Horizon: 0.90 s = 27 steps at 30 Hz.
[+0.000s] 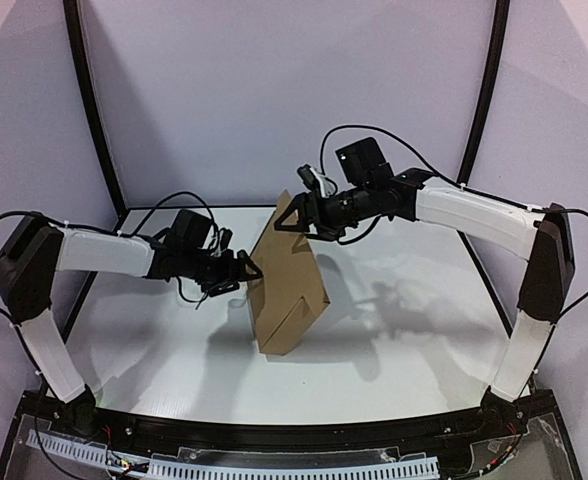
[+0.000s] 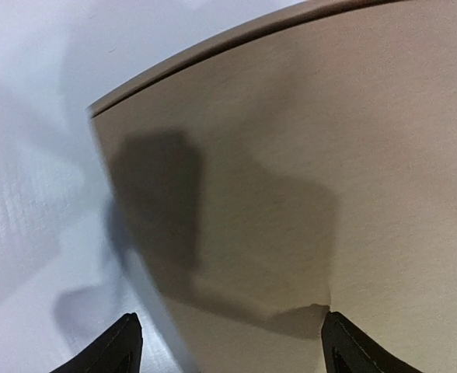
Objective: Fold the paper box
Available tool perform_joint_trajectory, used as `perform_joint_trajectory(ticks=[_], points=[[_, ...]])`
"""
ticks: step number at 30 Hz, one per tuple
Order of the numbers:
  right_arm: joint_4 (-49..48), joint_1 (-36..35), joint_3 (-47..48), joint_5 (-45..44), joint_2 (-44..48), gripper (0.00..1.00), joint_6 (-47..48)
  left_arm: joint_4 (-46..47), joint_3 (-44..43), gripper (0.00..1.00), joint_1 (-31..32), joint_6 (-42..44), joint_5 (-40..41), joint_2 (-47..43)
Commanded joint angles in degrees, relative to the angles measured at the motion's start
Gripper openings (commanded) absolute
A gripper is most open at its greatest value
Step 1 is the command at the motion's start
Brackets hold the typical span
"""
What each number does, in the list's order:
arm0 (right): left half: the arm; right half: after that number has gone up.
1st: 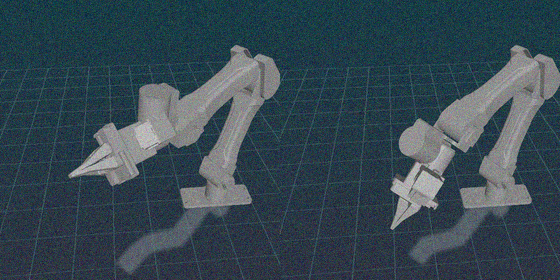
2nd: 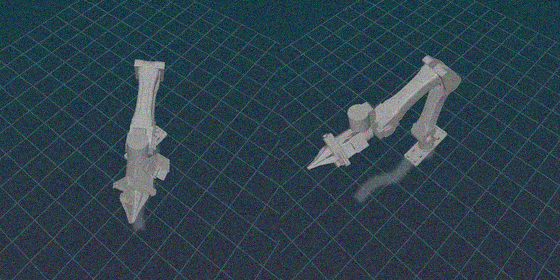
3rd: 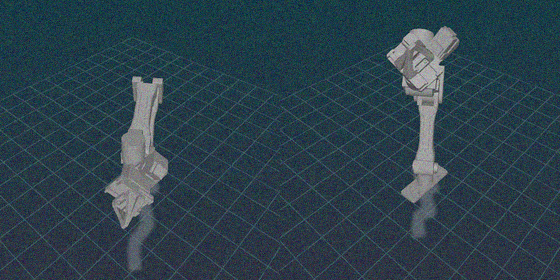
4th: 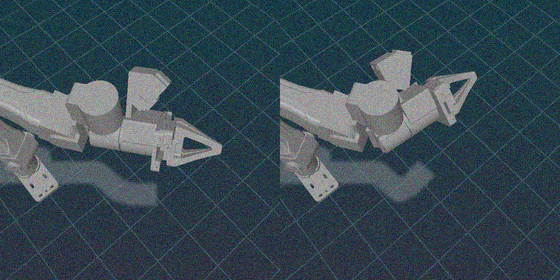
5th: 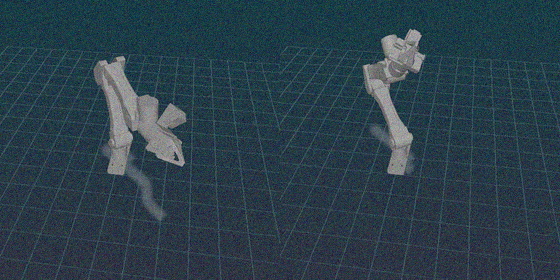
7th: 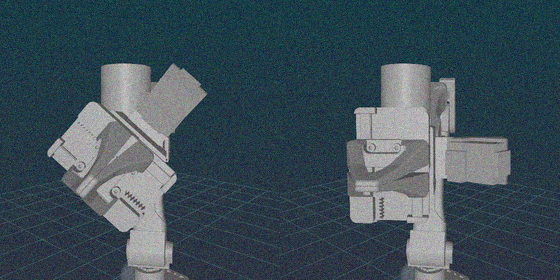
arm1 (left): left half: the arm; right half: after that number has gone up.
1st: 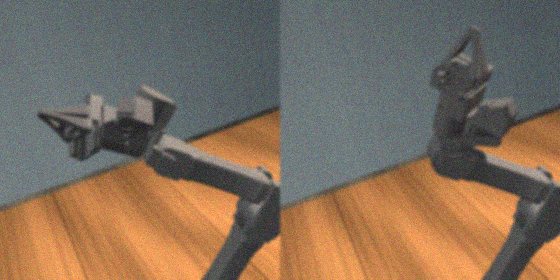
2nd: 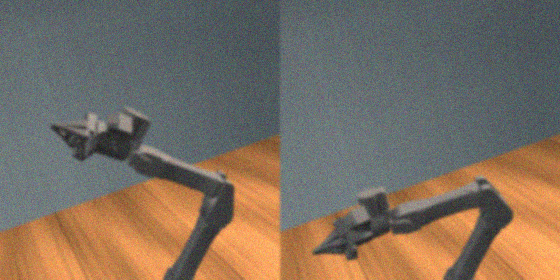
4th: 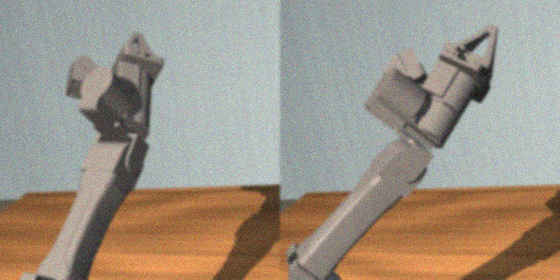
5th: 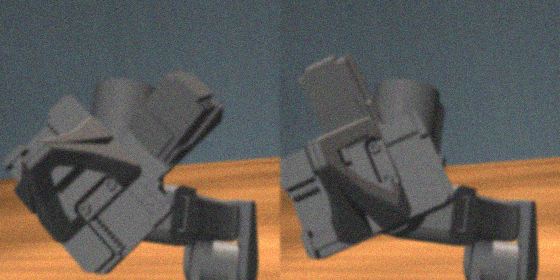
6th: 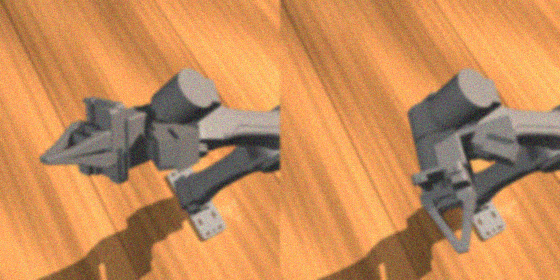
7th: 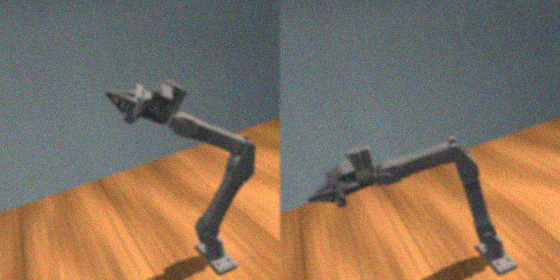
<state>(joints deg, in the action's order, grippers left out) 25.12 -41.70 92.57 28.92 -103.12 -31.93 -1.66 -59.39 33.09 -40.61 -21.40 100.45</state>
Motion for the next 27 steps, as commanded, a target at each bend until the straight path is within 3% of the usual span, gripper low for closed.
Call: perform_joint_trajectory(ticks=[1,10,18,27], points=[[4.56,-2.99,3.75,-2.49,-1.79,0.69,0.83,4.7,6.2,0.82,-1.74,-1.25,1.79,-5.61],[4.85,-7.78,7.99,-1.75,-7.95,0.71,1.2,5.97,12.14,0.82,-2.1,-2.03,6.49,-11.79],[5.69,-8.13,10.87,-1.86,-7.35,0.75,2.58,5.64,15.12,0.86,-2.15,-2.81,9.9,-16.03],[8.35,-7.03,17.7,-2.62,-6.75,0.89,10.42,3.02,19.65,0.98,-2.09,-4.81,16.1,-26.02]])
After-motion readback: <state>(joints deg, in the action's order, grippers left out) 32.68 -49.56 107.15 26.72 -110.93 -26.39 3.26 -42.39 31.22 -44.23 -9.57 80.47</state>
